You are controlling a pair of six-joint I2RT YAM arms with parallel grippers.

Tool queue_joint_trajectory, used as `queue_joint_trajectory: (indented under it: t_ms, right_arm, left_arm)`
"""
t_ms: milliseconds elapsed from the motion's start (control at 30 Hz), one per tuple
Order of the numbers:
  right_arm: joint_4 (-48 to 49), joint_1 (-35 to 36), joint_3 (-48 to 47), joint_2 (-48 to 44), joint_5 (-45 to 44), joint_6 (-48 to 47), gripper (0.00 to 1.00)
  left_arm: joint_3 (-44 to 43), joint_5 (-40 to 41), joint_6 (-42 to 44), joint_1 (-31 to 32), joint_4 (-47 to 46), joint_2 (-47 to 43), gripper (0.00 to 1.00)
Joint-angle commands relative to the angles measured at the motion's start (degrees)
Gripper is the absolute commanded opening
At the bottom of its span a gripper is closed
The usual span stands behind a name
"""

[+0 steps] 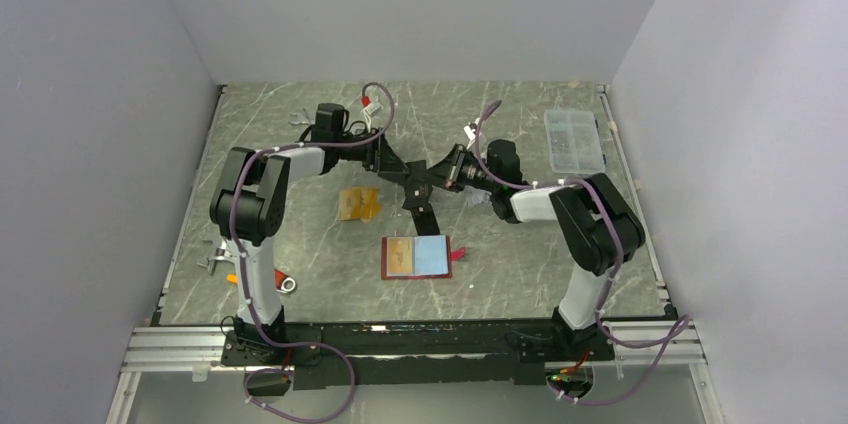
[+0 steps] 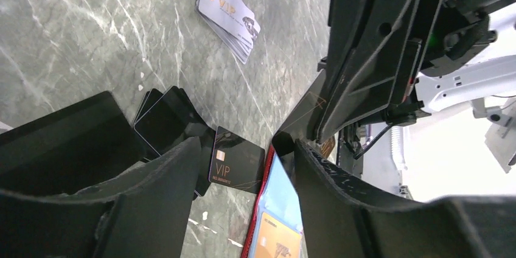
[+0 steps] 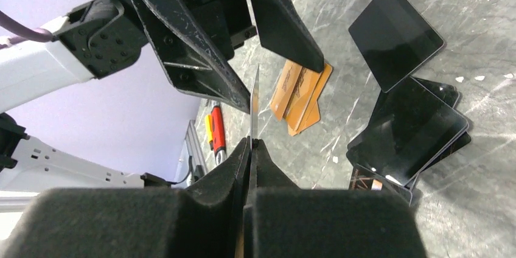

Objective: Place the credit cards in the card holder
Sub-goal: Turn over the card holder at the center of the board.

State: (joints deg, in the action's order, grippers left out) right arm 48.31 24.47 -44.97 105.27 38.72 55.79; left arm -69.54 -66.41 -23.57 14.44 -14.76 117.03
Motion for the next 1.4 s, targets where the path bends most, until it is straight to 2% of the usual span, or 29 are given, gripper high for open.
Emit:
queue_joint_trajectory:
  t_ms: [0, 133, 300, 400, 567, 667, 900, 1133, 1367]
  right_arm:
    - [-4.5, -0.1, 2.0, -7.3, -2.7, -5.7, 0.00]
    - [-13.1, 0.0, 5.4, -14.1, -4.4, -9.3, 0.00]
    - [-23.8, 1.5, 12.5, -24.6, -8.2, -12.9, 0.00]
    - [-29.4, 5.0, 15.7, -29.9, -12.4, -14.3, 0.00]
    - [-34.0, 8.7, 20.3, -35.4, -18.0, -13.6, 0.00]
    - [-35.8, 9.1, 22.6, -38.6, -19.7, -13.3, 0.00]
    - [-37.3, 9.2, 27.0, -42.6, -21.4, -13.4, 0.00]
    - [-36.8, 9.2, 27.9, -40.9, -20.6, -14.2, 0.00]
    - [-35.9, 8.7, 29.4, -40.5, -19.1, -14.1, 0.00]
  left_arm:
    - [-4.7, 3.0, 8.4, 0.2, 9.8, -4.1, 0.64]
    - [-4.2, 3.0, 12.1, 0.1, 15.8, -7.4, 0.63]
    - [2.3, 3.2, 24.0, 1.6, 27.7, -15.1, 0.62]
    - [5.8, 7.2, 36.5, 5.6, 37.8, -19.1, 0.62]
    - [10.3, 17.3, 46.7, 13.5, 46.0, -22.9, 0.60]
    - [11.5, 24.2, 48.8, 16.9, 46.5, -24.0, 0.59]
    - [13.2, 33.5, 50.6, 20.9, 47.3, -25.1, 0.57]
    - [14.3, 38.4, 51.1, 22.5, 47.8, -24.9, 0.54]
    - [15.4, 38.7, 51.3, 22.8, 47.3, -25.2, 0.52]
